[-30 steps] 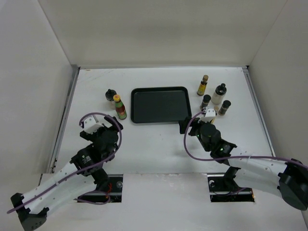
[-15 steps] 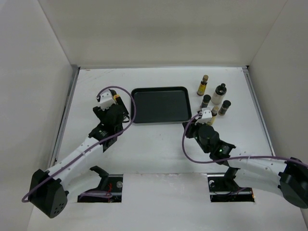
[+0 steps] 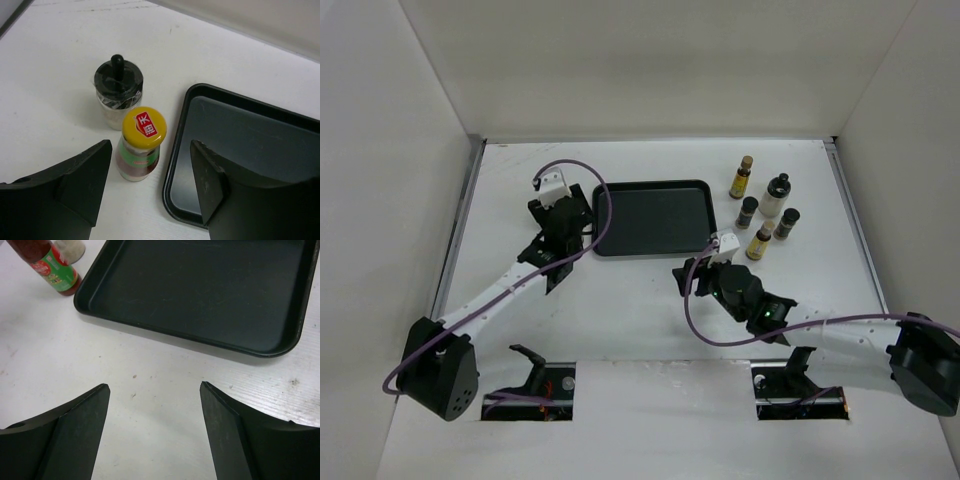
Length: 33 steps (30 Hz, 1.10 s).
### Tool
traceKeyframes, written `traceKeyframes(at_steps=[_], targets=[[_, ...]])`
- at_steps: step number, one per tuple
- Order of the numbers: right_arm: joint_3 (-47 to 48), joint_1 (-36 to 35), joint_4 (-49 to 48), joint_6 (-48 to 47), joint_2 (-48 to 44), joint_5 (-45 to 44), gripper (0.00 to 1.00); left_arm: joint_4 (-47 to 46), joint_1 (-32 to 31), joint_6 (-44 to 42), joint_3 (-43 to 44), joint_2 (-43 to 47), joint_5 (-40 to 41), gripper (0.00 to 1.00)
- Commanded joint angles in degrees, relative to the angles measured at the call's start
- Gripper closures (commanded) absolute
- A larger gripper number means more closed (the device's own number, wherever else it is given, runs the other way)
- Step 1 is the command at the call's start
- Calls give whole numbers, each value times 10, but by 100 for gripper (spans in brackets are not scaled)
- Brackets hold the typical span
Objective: Organize the condiment bottles
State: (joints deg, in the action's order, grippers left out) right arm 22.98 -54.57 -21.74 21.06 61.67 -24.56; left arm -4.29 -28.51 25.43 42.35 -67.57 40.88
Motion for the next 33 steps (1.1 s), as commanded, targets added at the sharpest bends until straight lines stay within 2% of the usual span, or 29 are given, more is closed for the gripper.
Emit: traceKeyframes(at_steps=[1, 13, 18, 21, 28, 33], targets=[[27, -8, -45, -11, 1, 6, 20, -45, 6, -16, 28, -5, -3, 39], [23, -8, -44, -11, -1, 6, 18, -84, 29, -33, 46, -60, 16, 54], [26, -8, -41, -11, 7, 6, 18, -119, 15, -69, 52, -65, 54, 73], [25, -8, -45, -11, 8, 6, 18, -131, 12, -88, 59, -62, 58, 80], [21, -4, -46, -9, 1, 6, 18, -146, -11, -124, 114, -33, 72, 82], [19, -3, -46, -8, -5, 6, 18, -184, -42, -167, 172, -61, 75, 82]])
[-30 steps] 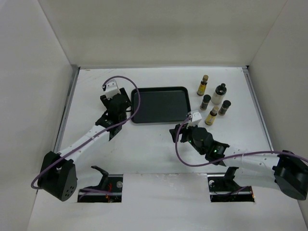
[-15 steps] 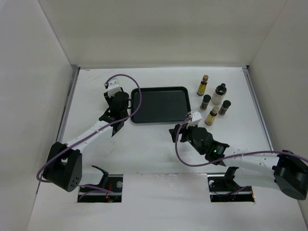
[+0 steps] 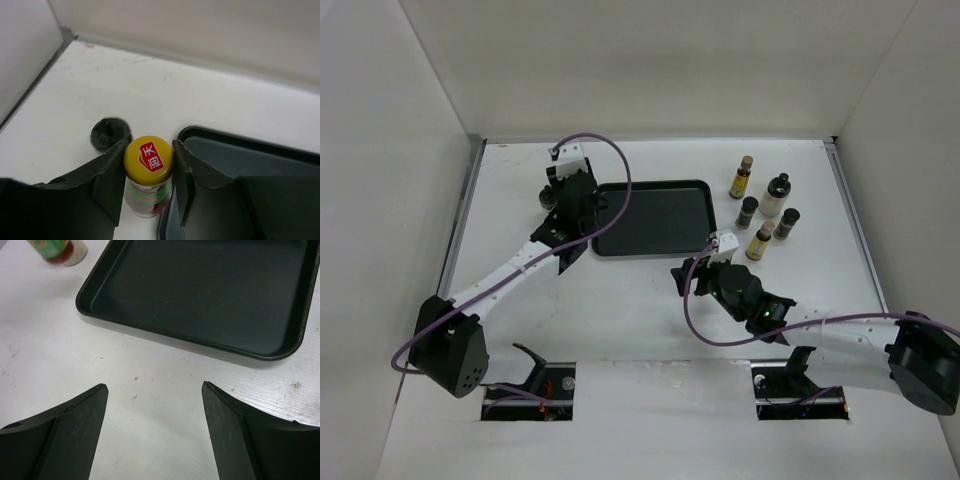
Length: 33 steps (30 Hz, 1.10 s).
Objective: Organize the condiment bottles
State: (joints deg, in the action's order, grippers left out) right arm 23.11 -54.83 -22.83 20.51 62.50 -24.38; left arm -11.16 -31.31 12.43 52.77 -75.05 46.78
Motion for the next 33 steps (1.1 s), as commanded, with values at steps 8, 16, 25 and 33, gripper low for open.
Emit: traceKeyframes(at_steps=[8, 16, 25, 33], targets=[[11, 6, -38, 1, -20, 3, 12, -160, -15, -35, 141, -101, -32, 82], [7, 13, -40, 1, -24, 4, 10, -174, 4, -29, 208, -203, -81, 80], [7, 18, -40, 1, -19, 4, 9, -181, 10, -21, 216, -261, -91, 79], [6, 18, -40, 1, -18, 5, 8, -246, 9, -10, 164, -277, -85, 58]])
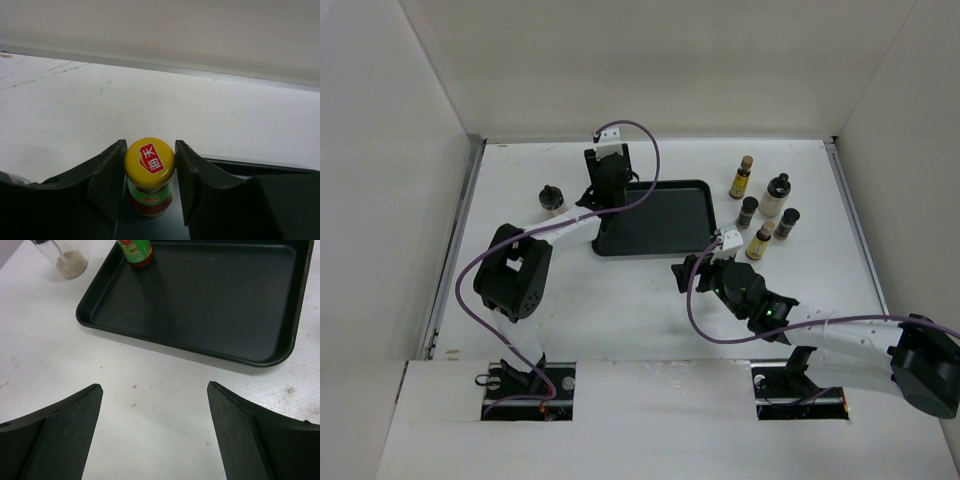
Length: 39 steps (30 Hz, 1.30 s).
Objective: Organize the condiment bottles
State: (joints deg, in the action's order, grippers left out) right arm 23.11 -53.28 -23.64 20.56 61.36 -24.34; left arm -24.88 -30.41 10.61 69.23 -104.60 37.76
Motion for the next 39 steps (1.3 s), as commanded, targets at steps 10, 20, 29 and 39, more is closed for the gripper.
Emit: traceKeyframes(at_steps=[10, 20, 29, 39], targets=[[2, 9, -23, 8, -19, -30, 0, -67, -11, 13, -46, 143, 43, 10], [11, 15, 0, 17, -30, 9, 20, 170, 31, 137, -189, 342, 36, 17], [20, 15, 10, 18, -4, 3, 38, 124, 135, 165, -227, 257, 28, 17], [27, 9, -4, 7, 24, 3, 16, 113, 152, 151, -127, 143, 2, 16]])
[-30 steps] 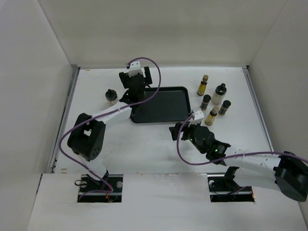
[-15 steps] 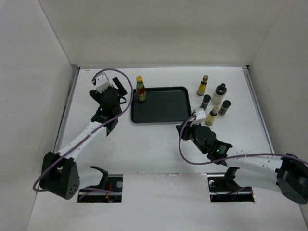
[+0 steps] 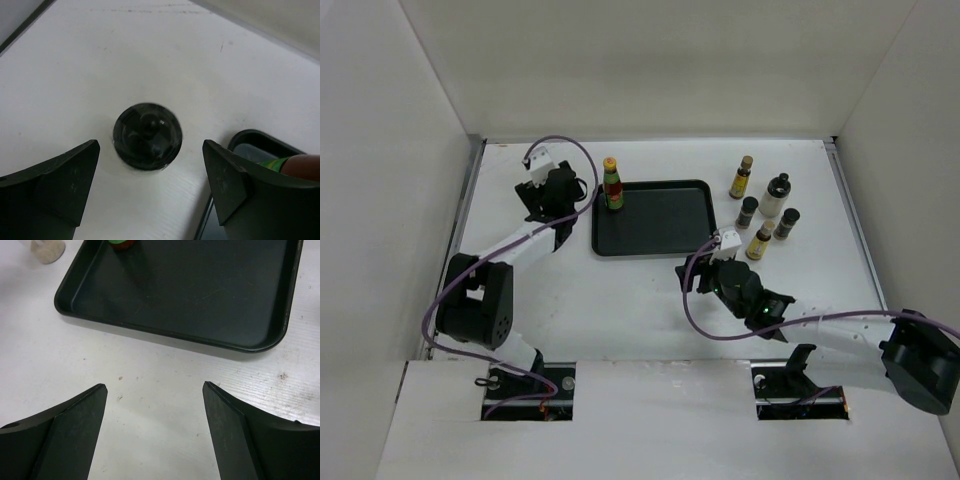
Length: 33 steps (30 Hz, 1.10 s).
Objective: Organize the condiment bottles
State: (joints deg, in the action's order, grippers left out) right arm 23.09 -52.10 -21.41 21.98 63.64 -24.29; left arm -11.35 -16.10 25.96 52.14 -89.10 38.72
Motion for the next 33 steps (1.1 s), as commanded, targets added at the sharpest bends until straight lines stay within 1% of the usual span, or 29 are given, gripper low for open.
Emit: traceKeyframes(at_steps=[1, 7, 10, 12, 14, 15, 17, 18, 20, 26, 29, 33], targets=[[28, -3, -28, -7, 3, 2, 16, -15, 14, -4, 54, -25, -7, 16], [25, -3, -28, -7, -4, 0, 15, 24, 30, -2, 91, -71, -12, 17], [25, -3, -23, -7, -8, -1, 15, 25, 31, -1, 94, -85, -13, 17], [23, -3, -26, -7, -11, -2, 14, 23, 30, -1, 96, -97, -15, 20], [21, -3, -28, -7, -13, -2, 14, 26, 30, -1, 101, -102, -17, 29], [21, -3, -26, -7, -13, -2, 14, 22, 30, -1, 97, -100, -17, 38], [22, -3, -23, -7, -15, -3, 14, 20, 29, 0, 91, -94, -12, 49], [20, -3, -27, -7, -18, -3, 14, 20, 28, 1, 86, -86, -10, 54], [20, -3, -28, -7, -18, -3, 14, 15, 23, 6, 63, -55, 3, 59], [23, -3, -27, -7, -13, -3, 14, -5, -70, -9, -8, 83, 91, 60], [24, -3, -26, -8, -17, -5, 14, -11, -106, -15, -40, 132, 93, 59], [20, -3, -28, -7, -20, -8, 14, -15, -164, -14, -68, 153, 80, 59]])
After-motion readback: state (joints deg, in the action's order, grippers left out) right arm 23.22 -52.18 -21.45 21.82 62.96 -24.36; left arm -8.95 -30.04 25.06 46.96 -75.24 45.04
